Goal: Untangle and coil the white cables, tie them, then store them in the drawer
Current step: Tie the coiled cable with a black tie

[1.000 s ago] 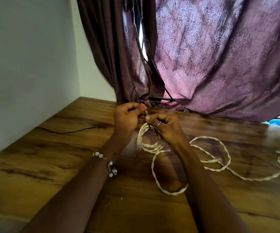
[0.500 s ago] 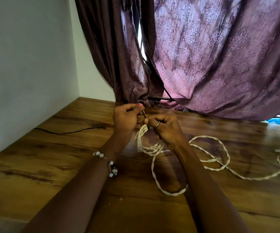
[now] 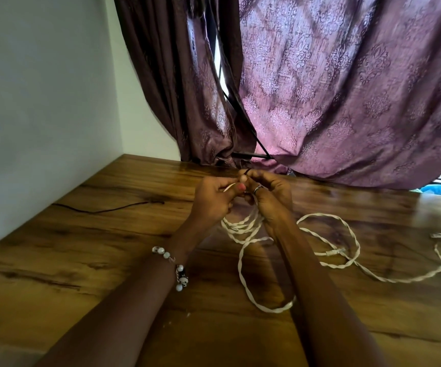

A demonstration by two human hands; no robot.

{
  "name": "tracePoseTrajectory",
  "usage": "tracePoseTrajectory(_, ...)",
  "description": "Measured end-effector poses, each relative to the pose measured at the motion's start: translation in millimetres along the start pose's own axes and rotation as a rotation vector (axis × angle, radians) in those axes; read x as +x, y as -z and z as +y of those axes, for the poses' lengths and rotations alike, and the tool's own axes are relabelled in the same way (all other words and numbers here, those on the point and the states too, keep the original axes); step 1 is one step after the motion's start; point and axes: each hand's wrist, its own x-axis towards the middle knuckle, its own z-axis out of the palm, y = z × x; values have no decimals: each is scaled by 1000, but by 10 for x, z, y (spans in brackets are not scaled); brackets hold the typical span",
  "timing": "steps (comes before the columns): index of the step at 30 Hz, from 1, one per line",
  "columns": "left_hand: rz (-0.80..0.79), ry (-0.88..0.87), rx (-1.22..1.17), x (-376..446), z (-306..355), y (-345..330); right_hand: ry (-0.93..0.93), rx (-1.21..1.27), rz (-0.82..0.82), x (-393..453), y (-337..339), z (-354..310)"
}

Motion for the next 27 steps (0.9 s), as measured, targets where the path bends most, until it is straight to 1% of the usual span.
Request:
tracePoseTrajectory(2, 23, 12, -13, -4, -4, -6, 49, -54, -15, -6, 1, 17)
tracePoseTrajectory(5, 43, 62, -13, -11, 19, -13, 56, -79, -2, -32, 6, 0)
tracePoseTrajectory(9, 54, 107, 5, -14, 41, -13, -49, -31, 11, -12, 33, 6)
tracePoseTrajectory(12, 53, 108, 30, -30, 86, -23, -81, -8, 32, 29, 52, -12)
tracePoseTrajectory(15, 46, 98, -17, -61, 172, -58, -103, 89, 41, 15, 38, -105)
tracePoseTrajectory(18, 51, 101, -57, -81, 229, -73, -59, 174, 40, 20, 20, -184)
tracePoseTrajectory(22, 44, 127, -19, -71, 269, -75, 2, 322, 76, 43, -19, -226)
tracePoseTrajectory(24, 30, 129, 20, -53, 254, -77, -47, 403, 114, 76, -16, -231)
tracePoseTrajectory(27, 22, 106, 154, -20, 175, -84, -242, 496, 171, 143, 13, -240)
